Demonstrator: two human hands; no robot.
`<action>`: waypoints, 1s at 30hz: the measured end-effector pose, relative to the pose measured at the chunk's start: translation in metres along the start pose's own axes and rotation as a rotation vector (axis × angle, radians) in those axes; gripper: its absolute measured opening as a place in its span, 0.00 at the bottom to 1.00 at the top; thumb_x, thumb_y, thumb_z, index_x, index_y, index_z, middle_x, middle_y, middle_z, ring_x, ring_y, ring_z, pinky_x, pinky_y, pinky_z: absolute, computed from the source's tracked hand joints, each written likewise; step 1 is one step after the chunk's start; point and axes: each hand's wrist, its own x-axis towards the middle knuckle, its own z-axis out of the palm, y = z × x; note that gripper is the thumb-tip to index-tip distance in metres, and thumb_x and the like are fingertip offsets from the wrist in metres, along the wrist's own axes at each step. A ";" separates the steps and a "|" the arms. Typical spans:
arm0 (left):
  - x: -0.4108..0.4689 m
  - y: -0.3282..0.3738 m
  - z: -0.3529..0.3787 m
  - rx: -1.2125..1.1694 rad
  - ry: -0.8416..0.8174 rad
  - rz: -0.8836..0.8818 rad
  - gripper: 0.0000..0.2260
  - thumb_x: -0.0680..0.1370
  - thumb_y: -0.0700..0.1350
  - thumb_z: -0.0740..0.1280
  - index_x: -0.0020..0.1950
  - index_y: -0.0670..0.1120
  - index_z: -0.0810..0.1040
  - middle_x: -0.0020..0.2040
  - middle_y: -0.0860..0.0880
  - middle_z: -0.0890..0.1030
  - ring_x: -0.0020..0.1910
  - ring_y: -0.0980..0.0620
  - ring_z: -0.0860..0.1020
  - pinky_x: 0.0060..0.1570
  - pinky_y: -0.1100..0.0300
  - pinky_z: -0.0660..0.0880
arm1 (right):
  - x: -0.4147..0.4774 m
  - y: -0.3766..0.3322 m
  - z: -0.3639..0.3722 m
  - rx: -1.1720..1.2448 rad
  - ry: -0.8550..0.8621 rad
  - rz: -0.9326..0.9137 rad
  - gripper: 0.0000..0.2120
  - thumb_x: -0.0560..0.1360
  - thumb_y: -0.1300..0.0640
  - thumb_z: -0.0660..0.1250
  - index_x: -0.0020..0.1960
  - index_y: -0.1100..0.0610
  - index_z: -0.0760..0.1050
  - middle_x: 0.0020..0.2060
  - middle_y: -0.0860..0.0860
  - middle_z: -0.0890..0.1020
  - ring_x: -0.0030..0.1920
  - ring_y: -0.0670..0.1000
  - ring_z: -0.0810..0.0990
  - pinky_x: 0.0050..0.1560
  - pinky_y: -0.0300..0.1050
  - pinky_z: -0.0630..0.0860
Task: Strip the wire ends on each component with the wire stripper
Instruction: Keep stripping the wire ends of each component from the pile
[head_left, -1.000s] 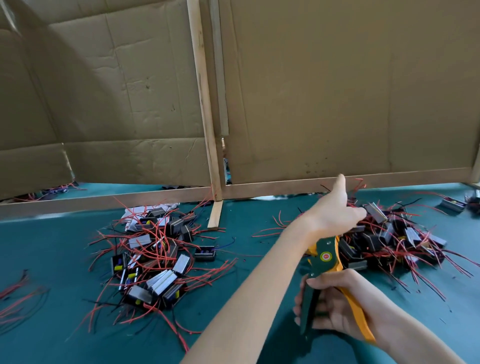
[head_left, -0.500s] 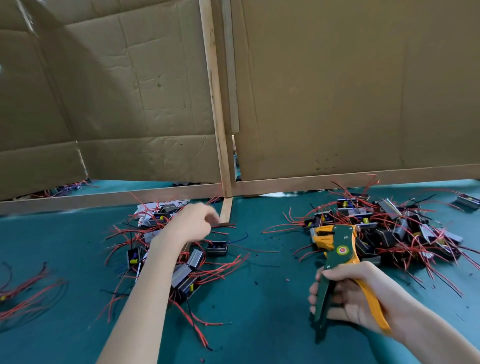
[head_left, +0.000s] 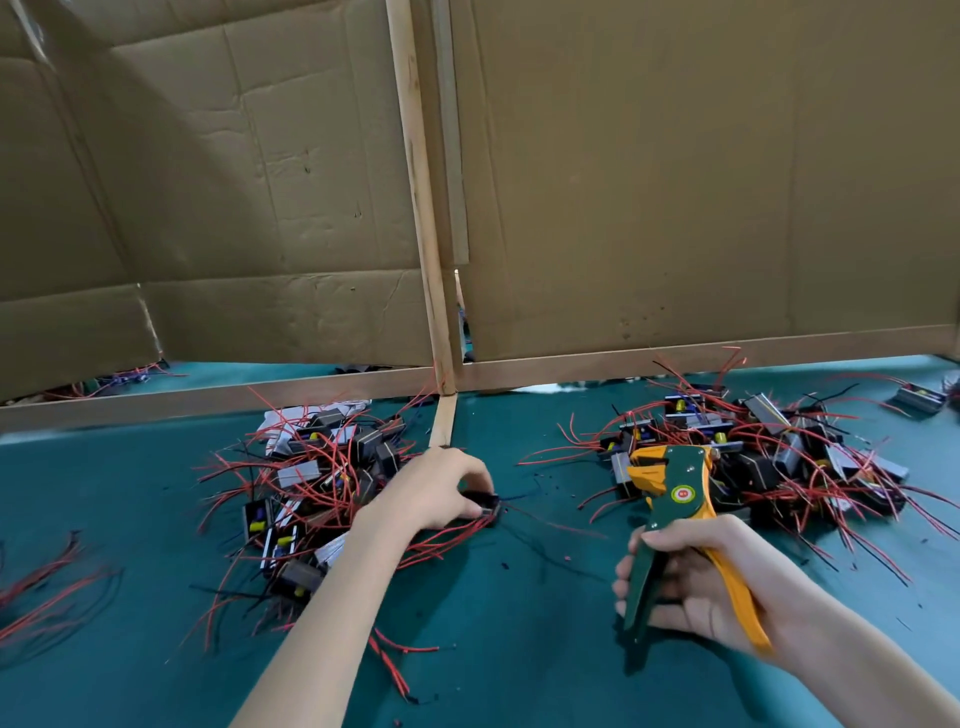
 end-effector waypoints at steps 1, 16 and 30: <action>0.000 0.005 0.001 -0.027 -0.021 0.050 0.13 0.72 0.41 0.72 0.53 0.54 0.82 0.55 0.54 0.83 0.52 0.58 0.79 0.57 0.60 0.73 | 0.000 0.000 0.000 0.003 0.003 -0.004 0.09 0.61 0.66 0.68 0.40 0.68 0.78 0.39 0.68 0.80 0.37 0.66 0.83 0.39 0.60 0.81; 0.010 0.007 0.017 -0.368 0.160 -0.149 0.11 0.76 0.50 0.69 0.54 0.46 0.74 0.48 0.52 0.77 0.50 0.51 0.76 0.49 0.61 0.69 | 0.002 0.001 -0.003 -0.013 -0.006 -0.020 0.09 0.59 0.68 0.71 0.39 0.68 0.80 0.40 0.68 0.80 0.39 0.66 0.83 0.42 0.61 0.81; 0.004 0.028 0.019 -0.905 0.016 0.145 0.11 0.76 0.28 0.63 0.47 0.43 0.76 0.48 0.47 0.84 0.47 0.58 0.82 0.50 0.68 0.75 | -0.002 0.001 0.003 -0.019 -0.020 -0.030 0.05 0.63 0.65 0.68 0.37 0.67 0.80 0.39 0.67 0.80 0.37 0.65 0.83 0.39 0.59 0.81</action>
